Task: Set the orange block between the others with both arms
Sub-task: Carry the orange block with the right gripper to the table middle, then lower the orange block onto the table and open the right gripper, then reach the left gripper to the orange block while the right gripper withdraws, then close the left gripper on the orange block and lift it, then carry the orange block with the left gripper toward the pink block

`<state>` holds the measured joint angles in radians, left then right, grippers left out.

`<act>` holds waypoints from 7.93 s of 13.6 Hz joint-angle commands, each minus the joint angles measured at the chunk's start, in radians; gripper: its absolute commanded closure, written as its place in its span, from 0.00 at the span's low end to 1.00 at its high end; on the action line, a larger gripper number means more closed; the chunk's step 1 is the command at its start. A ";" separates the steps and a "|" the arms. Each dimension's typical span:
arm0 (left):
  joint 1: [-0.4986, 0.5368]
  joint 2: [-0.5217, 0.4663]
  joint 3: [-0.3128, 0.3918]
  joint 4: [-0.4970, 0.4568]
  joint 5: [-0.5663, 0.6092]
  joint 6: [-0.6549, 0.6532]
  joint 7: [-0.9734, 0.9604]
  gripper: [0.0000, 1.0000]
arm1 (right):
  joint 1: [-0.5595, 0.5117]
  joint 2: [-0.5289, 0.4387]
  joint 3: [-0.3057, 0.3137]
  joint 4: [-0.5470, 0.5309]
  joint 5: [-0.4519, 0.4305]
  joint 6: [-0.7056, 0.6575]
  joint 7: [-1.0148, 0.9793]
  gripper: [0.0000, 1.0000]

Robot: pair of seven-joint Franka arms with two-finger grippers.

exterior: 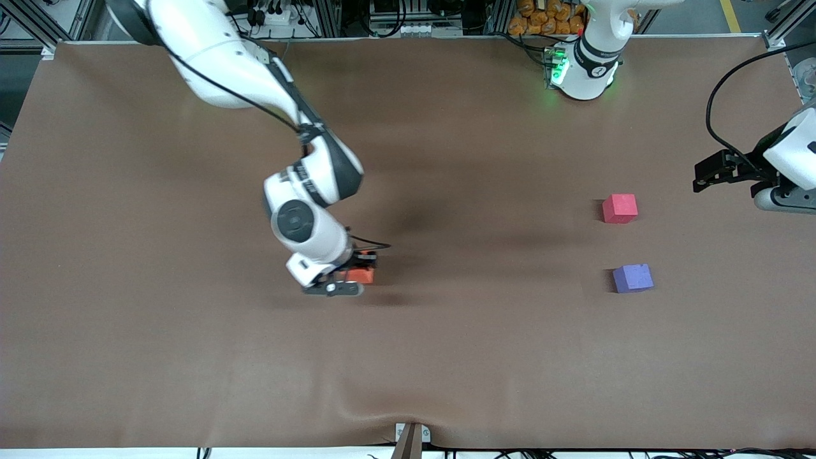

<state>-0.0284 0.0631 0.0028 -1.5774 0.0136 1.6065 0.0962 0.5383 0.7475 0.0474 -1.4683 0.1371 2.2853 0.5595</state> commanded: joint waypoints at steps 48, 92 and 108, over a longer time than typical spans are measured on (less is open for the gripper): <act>-0.559 0.495 -0.007 0.275 -0.032 0.305 -0.648 0.00 | -0.621 -0.652 -0.018 -0.325 -0.154 -0.394 -0.657 0.00; -0.762 0.802 -0.010 0.269 -0.029 0.584 -0.857 0.85 | -0.547 -0.749 -0.115 -0.017 -0.145 -0.787 -0.704 0.00; -0.264 0.218 -0.012 -0.411 -0.021 0.739 -0.397 0.78 | -0.555 -0.749 -0.110 -0.017 -0.146 -0.774 -0.705 0.00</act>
<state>-0.3689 0.4210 0.0063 -1.7678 -0.0106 2.2386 -0.3799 -0.0184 -0.0157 -0.0670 -1.5127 0.0016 1.5203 -0.1516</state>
